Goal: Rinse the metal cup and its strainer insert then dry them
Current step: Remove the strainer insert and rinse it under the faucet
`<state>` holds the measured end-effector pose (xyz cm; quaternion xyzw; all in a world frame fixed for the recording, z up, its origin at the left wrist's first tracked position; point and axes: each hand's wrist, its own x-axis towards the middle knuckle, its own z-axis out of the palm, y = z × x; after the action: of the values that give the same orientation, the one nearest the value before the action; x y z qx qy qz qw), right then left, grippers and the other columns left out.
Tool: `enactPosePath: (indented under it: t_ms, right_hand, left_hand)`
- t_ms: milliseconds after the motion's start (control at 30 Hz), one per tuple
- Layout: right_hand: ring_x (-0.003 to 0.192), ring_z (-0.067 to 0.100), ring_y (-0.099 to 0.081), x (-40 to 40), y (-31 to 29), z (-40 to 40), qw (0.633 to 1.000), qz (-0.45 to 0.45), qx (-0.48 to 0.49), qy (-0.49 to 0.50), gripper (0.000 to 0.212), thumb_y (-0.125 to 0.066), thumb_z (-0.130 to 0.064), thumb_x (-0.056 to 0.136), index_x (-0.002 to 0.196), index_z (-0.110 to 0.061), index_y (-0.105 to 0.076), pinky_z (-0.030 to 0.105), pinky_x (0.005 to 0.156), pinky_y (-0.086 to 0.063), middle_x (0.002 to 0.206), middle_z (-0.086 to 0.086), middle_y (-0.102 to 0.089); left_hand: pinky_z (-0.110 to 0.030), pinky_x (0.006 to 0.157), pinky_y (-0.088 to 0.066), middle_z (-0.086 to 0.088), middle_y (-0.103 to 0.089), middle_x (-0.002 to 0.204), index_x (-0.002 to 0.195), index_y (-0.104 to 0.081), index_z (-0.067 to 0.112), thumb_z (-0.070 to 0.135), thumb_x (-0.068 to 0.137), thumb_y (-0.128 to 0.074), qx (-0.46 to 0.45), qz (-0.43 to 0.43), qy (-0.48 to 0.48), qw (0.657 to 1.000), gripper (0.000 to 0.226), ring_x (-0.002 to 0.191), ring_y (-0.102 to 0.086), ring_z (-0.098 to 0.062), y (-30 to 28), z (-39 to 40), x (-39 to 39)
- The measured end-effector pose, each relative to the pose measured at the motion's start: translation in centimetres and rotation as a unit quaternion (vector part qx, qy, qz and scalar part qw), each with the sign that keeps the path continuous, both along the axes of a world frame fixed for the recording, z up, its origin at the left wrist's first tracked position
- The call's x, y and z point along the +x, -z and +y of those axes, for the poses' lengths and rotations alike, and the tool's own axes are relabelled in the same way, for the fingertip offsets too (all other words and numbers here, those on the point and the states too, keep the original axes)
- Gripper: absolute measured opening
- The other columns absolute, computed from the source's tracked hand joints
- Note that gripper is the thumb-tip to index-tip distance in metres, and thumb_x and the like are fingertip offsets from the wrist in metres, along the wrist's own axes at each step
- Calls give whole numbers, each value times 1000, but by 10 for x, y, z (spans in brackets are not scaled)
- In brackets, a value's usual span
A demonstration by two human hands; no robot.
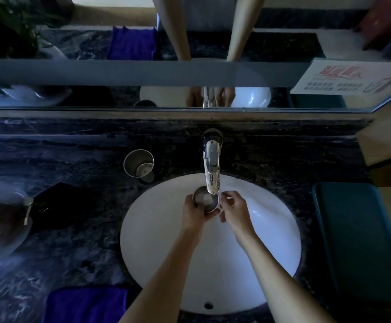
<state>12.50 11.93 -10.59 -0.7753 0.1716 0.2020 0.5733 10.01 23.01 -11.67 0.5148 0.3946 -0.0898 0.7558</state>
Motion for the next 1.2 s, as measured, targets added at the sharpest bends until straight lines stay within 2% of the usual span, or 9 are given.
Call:
enactPosePath:
  t_ms: [67,167,267,333,400,567,700,933,1200]
  right_hand:
    - [53,23,-54,-2,-5,2,999,24,12,-45,20,-51,-28,103,93,-15,-63,33,52,-45,67,5,-59]
    - [51,19,-56,-6,-9,5,996,9,2,-86,24,-51,-36,104,103,-16,-64,29,47,-45,70,4,-62]
    - [49,15,-61,-8,-3,5,994,-2,-45,-95,21,-51,-32,104,107,-15,-62,26,46,-47,74,6,-68]
    - [49,16,-61,-7,-1,5,995,1,-51,-84,19,-50,-29,105,110,-15,-61,24,45,-46,75,6,-68]
    - [47,17,-58,-8,-2,7,995,-5,-53,-80,19,-50,-31,105,112,-17,-60,25,44,-44,70,6,-67]
    - [42,17,-50,-8,-5,12,996,24,-58,-55,21,-44,-21,105,100,-15,-63,27,40,-38,64,6,-61]
    - [41,18,-47,-7,-8,15,996,37,-46,-60,27,-42,-19,104,87,-11,-62,28,40,-36,62,7,-57]
    - [48,15,-54,-9,-14,12,994,27,-33,-100,20,-52,-30,103,112,-21,-67,23,44,-43,66,-5,-60]
    - [71,23,-62,-8,-10,12,985,9,-133,-112,11,-54,-22,97,101,-15,-61,32,56,-44,82,0,-67]
  left_hand:
    - [-44,67,-66,-23,-68,105,118,-49,-5,-4,104,-35,31,25,26,999,20,67,-78,-27,2,-2,-1]
    - [-52,69,-65,-23,-74,94,110,-58,-9,7,107,-43,72,48,51,995,22,67,-76,-31,2,2,-2]
    - [-27,43,-50,-18,-68,67,92,-66,-9,9,104,-50,140,66,82,985,27,44,-61,-20,0,6,-3]
    - [-24,39,-40,-17,-65,60,81,-67,-5,5,101,-51,163,65,102,979,28,38,-54,-15,-3,9,-4]
    - [-26,42,-42,-16,-67,60,78,-68,-1,-1,98,-49,157,50,115,980,28,43,-56,-18,-7,10,-4]
    - [-25,36,-38,-18,-66,64,99,-61,1,0,99,-45,180,49,130,974,16,39,-53,-18,-7,8,-4]
    - [-21,33,-34,-19,-65,60,88,-64,-7,4,101,-43,220,83,135,962,27,33,-50,-16,-5,12,-8]
    - [-27,45,-43,-17,-64,55,63,-62,3,-5,90,-49,239,89,155,954,31,39,-54,-22,-3,20,-6]
    - [-23,38,-41,-19,-69,69,84,-64,4,-1,96,-45,266,38,170,948,22,44,-57,-18,-4,12,-11]
